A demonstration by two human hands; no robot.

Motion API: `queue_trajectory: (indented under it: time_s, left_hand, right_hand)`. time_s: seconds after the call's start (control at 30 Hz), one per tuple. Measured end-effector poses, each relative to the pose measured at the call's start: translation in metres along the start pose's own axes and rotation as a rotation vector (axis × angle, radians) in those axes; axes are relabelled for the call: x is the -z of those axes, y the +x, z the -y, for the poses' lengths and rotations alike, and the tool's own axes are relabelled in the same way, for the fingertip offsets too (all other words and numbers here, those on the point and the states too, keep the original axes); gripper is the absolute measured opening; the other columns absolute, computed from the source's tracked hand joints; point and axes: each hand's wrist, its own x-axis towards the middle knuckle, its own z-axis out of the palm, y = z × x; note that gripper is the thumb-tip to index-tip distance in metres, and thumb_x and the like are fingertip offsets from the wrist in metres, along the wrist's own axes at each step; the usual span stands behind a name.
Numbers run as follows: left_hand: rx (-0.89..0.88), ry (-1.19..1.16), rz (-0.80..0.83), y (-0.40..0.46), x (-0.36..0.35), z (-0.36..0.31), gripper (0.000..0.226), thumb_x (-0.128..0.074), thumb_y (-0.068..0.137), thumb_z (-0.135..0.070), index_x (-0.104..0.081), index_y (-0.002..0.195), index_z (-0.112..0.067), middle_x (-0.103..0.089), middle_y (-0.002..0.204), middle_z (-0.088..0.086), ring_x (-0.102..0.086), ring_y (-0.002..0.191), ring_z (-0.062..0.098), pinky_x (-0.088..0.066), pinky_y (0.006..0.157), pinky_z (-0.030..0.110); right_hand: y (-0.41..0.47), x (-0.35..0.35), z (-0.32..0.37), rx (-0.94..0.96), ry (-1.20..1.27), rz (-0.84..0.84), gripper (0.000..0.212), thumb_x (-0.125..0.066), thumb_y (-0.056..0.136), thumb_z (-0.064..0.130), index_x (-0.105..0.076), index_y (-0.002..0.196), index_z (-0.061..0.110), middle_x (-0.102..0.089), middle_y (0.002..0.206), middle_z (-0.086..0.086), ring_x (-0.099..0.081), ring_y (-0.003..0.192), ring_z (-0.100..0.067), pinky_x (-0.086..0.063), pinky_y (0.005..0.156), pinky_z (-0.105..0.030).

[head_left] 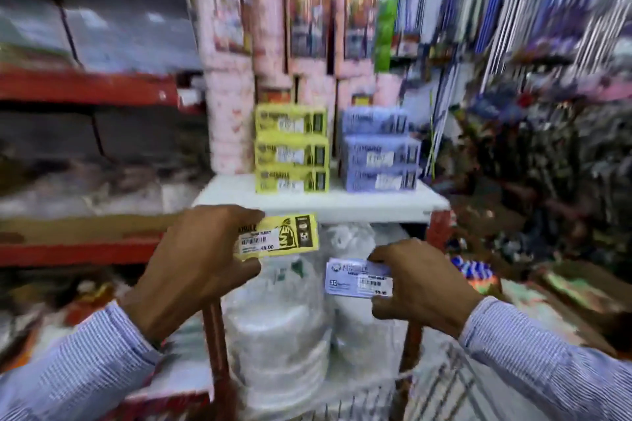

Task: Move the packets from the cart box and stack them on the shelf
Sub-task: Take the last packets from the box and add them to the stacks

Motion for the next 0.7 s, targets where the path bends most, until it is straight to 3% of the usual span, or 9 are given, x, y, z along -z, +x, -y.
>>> queue_trajectory:
  time_s: [0.1, 0.2, 0.33, 0.6, 0.7]
  left_hand:
    - [0.005, 0.013, -0.096, 0.021, 0.035, -0.004, 0.065, -0.085, 0.056, -0.036, -0.069, 0.118, -0.027, -0.077, 0.107, 0.001, -0.072, 0.094, 0.025, -0.059, 0.077, 0.038]
    - [-0.007, -0.003, -0.165, 0.05, 0.057, -0.008, 0.066, -0.073, 0.053, -0.038, -0.069, 0.117, -0.028, -0.077, 0.107, -0.001, -0.072, 0.095, 0.024, -0.06, 0.082, 0.04]
    - [-0.034, 0.007, -0.228, 0.09, 0.066, -0.016, 0.062, -0.084, 0.057, -0.026, -0.069, 0.118, -0.024, -0.077, 0.107, -0.001, -0.072, 0.094, 0.021, -0.06, 0.082, 0.039]
    - [-0.07, 0.062, -0.196, 0.164, 0.031, -0.01, 0.059, -0.083, 0.071, -0.026, -0.062, 0.127, -0.023, -0.073, 0.117, -0.001, -0.068, 0.104, 0.018, -0.057, 0.089, 0.038]
    - [-0.078, 0.07, -0.162, 0.178, 0.021, -0.005, 0.056, -0.081, 0.073, -0.024, -0.063, 0.126, -0.024, -0.072, 0.119, 0.001, -0.066, 0.107, 0.021, -0.055, 0.091, 0.038]
  right_hand:
    - [0.016, 0.047, -0.01, -0.011, -0.002, -0.146, 0.037, -0.064, 0.049, 0.052, -0.047, 0.071, 0.028, -0.048, 0.062, 0.006, -0.045, 0.06, -0.019, -0.032, 0.048, -0.031]
    - [0.035, 0.09, -0.023, -0.026, -0.04, -0.266, 0.043, -0.063, 0.049, 0.054, -0.058, 0.08, 0.024, -0.058, 0.068, 0.004, -0.056, 0.066, -0.021, -0.044, 0.055, -0.033]
    - [0.062, 0.128, -0.043, -0.058, -0.06, -0.39, 0.043, -0.07, 0.054, 0.053, -0.062, 0.084, 0.024, -0.063, 0.074, 0.006, -0.054, 0.067, -0.017, -0.049, 0.056, -0.034]
    - [0.124, 0.13, -0.078, -0.061, -0.101, -0.38, 0.041, -0.073, 0.072, 0.042, -0.059, 0.103, 0.019, -0.064, 0.097, -0.003, -0.054, 0.089, -0.023, -0.04, 0.068, -0.033]
    - [0.143, 0.117, -0.089, -0.075, -0.093, -0.35, 0.042, -0.073, 0.074, 0.039, -0.057, 0.108, 0.019, -0.062, 0.103, -0.003, -0.054, 0.094, -0.023, -0.043, 0.073, -0.033]
